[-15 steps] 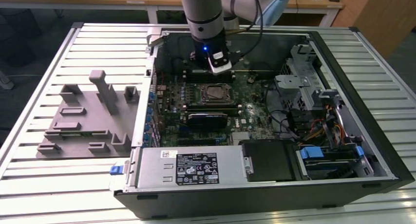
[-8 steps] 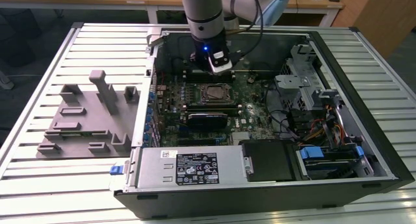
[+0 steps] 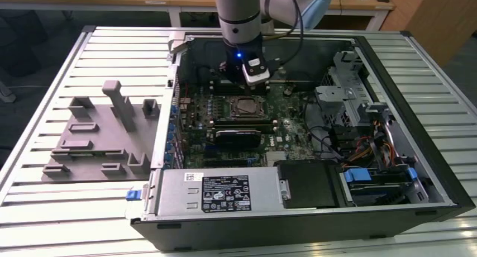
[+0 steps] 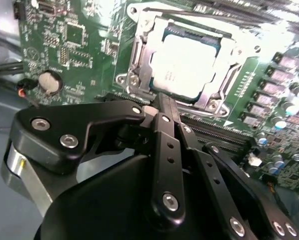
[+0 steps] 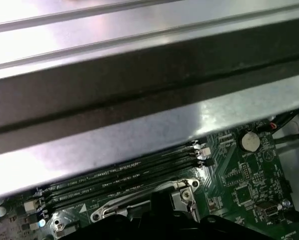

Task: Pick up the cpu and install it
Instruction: 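Install the first cpu locking lever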

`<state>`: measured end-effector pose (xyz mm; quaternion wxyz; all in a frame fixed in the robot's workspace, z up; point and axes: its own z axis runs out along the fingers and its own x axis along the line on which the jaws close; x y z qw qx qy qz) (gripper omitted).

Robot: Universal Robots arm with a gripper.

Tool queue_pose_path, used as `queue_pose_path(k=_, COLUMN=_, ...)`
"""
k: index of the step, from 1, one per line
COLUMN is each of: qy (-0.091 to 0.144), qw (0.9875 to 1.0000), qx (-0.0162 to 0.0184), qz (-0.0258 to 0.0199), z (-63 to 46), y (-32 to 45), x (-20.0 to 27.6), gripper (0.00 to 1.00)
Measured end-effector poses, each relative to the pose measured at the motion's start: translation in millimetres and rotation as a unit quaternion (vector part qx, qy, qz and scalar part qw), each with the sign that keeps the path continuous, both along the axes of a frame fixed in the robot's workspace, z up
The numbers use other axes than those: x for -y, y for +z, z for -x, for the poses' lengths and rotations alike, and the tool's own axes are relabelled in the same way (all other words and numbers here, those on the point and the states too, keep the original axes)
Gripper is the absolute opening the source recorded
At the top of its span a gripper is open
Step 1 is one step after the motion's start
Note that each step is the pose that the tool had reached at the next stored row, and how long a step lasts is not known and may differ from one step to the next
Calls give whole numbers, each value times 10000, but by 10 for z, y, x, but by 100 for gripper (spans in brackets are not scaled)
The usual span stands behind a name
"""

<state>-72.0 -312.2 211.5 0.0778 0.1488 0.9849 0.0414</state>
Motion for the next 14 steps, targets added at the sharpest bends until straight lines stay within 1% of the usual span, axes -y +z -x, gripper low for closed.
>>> queue_pose_path(k=3, qy=-5, qw=9999, qx=-130, qz=97, z=-25, y=0, x=1, gripper=11)
queue_pose_path(k=4, qy=-8, qw=9998, qx=-162, qz=118, z=-30, y=-1, x=2, gripper=11)
queue_pose_path(k=5, qy=-11, qw=9997, qx=-184, qz=130, z=-33, y=-1, x=5, gripper=11)
queue_pose_path(k=7, qy=-20, qw=9997, qx=-209, qz=142, z=-35, y=-1, x=18, gripper=11)
queue_pose_path(k=9, qy=-28, qw=9996, qx=-223, qz=147, z=-37, y=-2, x=36, gripper=11)
queue_pose_path(k=14, qy=-48, qw=9996, qx=-242, qz=153, z=-38, y=-2, x=109, gripper=11)
